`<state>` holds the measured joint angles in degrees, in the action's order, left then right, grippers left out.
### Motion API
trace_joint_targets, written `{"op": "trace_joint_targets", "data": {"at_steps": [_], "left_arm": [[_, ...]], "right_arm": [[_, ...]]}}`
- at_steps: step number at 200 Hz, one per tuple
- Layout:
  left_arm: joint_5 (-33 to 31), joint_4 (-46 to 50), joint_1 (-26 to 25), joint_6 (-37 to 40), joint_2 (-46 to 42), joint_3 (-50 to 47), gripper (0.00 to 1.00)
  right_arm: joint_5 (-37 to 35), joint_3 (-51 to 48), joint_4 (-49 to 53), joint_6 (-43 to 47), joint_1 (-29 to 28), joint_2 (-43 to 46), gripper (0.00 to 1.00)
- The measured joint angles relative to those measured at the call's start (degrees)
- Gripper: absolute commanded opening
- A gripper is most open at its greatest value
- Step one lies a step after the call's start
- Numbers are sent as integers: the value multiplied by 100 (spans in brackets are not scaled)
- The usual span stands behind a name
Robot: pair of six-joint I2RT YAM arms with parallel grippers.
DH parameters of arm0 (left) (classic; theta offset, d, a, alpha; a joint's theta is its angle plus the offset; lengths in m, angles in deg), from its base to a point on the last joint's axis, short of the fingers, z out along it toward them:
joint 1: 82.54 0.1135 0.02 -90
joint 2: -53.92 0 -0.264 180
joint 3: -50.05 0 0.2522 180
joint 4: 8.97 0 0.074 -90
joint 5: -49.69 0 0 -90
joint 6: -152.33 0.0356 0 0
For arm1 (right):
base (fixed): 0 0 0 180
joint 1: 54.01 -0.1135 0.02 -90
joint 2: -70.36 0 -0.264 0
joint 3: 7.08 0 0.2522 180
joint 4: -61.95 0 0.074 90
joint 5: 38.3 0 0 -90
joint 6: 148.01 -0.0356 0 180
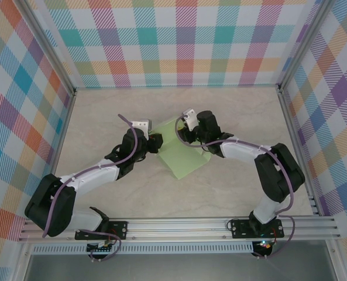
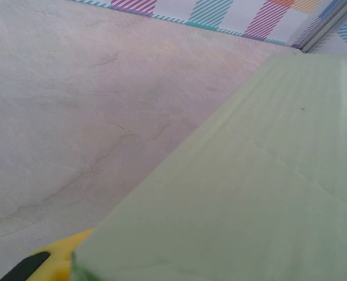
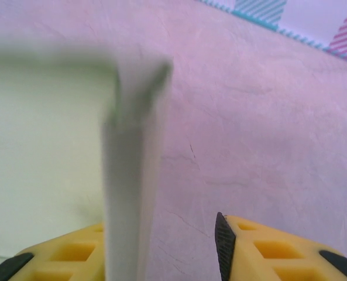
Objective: Fold the paper box
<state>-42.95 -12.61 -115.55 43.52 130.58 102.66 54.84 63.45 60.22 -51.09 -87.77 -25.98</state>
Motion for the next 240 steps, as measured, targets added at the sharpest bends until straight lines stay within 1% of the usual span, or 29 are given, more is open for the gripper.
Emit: {"op": "trace_joint_targets", "data": {"at_steps": [21,52,112,155,167,216,240], "left_arm": [[4,42,-33,24,0,9,32],[4,136,-42,42,0,35,32],[7,238,-50,42,0,42,32],[4,236,-52,42,0,42,32],[2,234,-50,42,0,42,32],[-39,254,-57,42,0,42,32],[-109,249,-59,42,0,44,32]], "right_arm": [[256,0,-17,114,46,212,47],[505,13,9,195,79,376,44],[444,114,203,256,83,350,42],[448,483,367,223,83,39,41],[446,560,398,208,83,-35,38],[446,581,426,149,81,-149,38],[431,555,420,122,81,-146,33]]}}
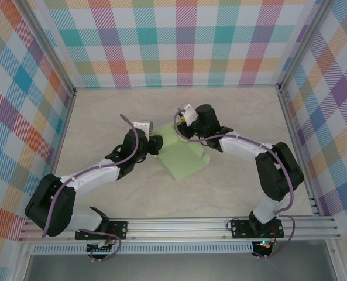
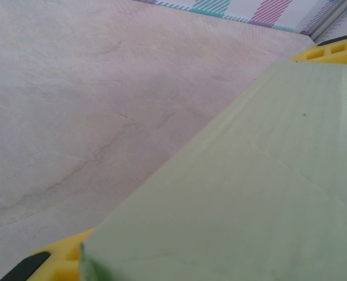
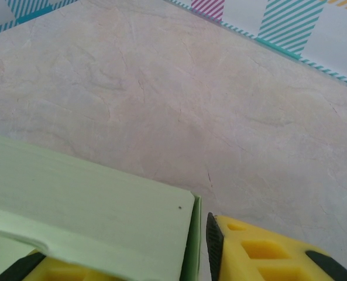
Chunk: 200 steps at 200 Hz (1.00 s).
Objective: Fold the paper box
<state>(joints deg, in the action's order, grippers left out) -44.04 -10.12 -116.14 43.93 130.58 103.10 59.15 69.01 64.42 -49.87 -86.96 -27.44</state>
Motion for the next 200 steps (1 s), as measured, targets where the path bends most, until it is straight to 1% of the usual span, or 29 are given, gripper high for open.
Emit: {"op": "trace_joint_targets", "data": {"at_steps": [28,38,55,60,68,78,109,151,181,194,200], "left_arm": [[-74,2,-2,0,0,0,32],[-105,2,-2,0,-2,0,32],[-131,2,-4,0,0,0,32],[-133,2,-7,0,0,0,32],[-131,2,-11,0,0,0,32],[-133,15,-15,-4,0,0,32],[-133,-22,-24,-2,0,0,32],[-151,-39,-48,0,0,0,33],[-157,-66,-81,7,22,-2,33],[-157,-127,-83,24,22,-2,33],[-151,-155,-85,26,22,-2,33]], "right_arm": [[-72,-74,46,2,0,0,35],[-76,-94,72,0,0,0,34],[-83,-140,79,-22,-4,2,24],[-85,-151,85,-52,-9,2,19],[-81,-160,94,-63,-22,2,8],[-140,-160,83,-149,-37,2,0],[-332,-164,-7,-623,-87,2,0],[-1589,-144,-225,-1126,-533,-184,0],[-1996,76,-236,-1322,-658,-426,9],[-2109,114,-238,-1370,-682,-459,16],[-2181,122,-240,-1397,-693,-466,18]]}}
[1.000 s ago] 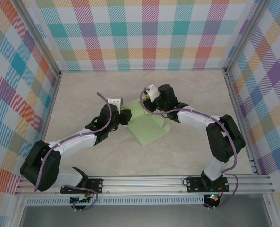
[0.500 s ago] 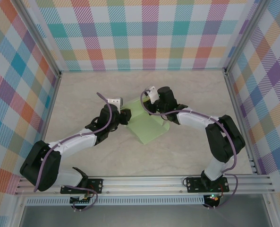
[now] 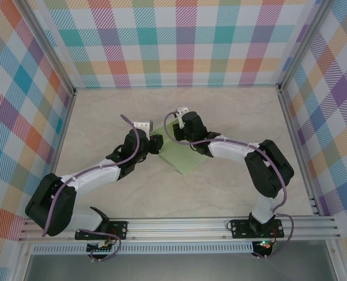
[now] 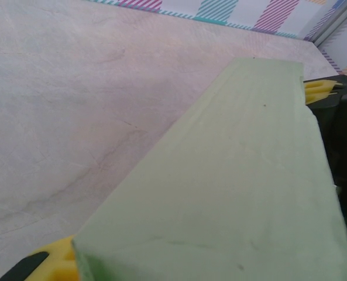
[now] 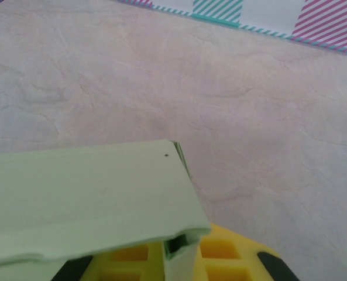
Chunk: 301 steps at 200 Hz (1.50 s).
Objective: Fold the paper box
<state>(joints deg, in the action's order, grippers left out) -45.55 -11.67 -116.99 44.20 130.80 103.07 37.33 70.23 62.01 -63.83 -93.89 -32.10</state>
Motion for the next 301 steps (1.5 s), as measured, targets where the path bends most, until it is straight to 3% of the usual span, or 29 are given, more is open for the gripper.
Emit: {"op": "trace_joint_targets", "data": {"at_steps": [56,91,124,152,178,198,232,266,276,301], "left_arm": [[81,-153,-85,79,0,-2,33],[76,-175,-94,96,0,-2,33],[83,-149,-94,116,0,-2,33],[33,-146,-94,131,-2,-2,33],[26,-149,-94,131,-2,-2,33],[42,-142,-94,131,-2,-2,32],[39,-144,-94,155,-2,-2,32],[42,-146,-94,221,-2,-2,31],[46,-142,-94,256,-2,-2,31],[96,-151,-94,280,-2,-2,31]], "right_arm": [[-348,103,-11,-197,-39,-125,24],[-317,11,-313,-221,2,-142,37],[409,-219,-772,-90,184,-153,15],[706,-216,-833,81,236,-166,11],[702,-216,-861,173,258,-179,29],[595,-216,-876,210,269,-205,34],[564,-216,-896,223,273,-208,33],[848,-197,-911,330,417,-232,44],[1143,-195,-916,391,518,-243,42],[1939,-98,-778,737,719,-262,25]]}}
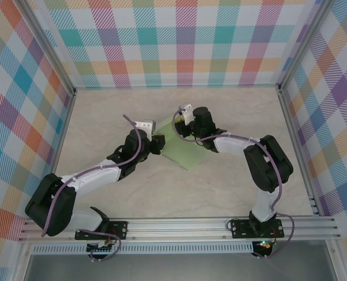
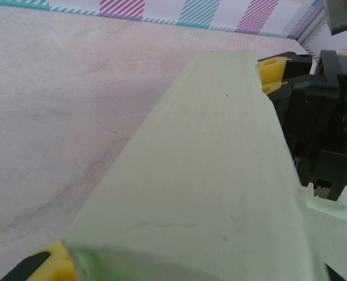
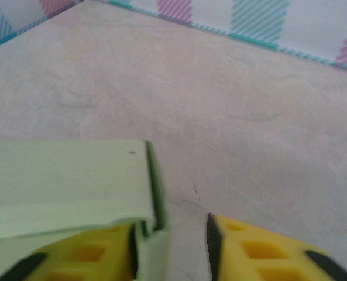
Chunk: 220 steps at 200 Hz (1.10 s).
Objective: Fold the paper box
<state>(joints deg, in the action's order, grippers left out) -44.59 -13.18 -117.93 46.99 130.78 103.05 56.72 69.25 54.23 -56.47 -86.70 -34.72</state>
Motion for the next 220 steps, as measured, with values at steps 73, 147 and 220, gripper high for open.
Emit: {"op": "trace_joint_targets", "data": {"at_steps": [73,147,220], "left_arm": [[22,286,-20,48,-11,4,31],[179,566,-9,341,-79,317,31],[1158,691,382,848,-313,367,31]], "right_arm": [[1093,83,669,981,238,37,42],[3346,76,2046,1572,933,1049,58],[4271,-11,3742,2809,1480,1882,67]]}}
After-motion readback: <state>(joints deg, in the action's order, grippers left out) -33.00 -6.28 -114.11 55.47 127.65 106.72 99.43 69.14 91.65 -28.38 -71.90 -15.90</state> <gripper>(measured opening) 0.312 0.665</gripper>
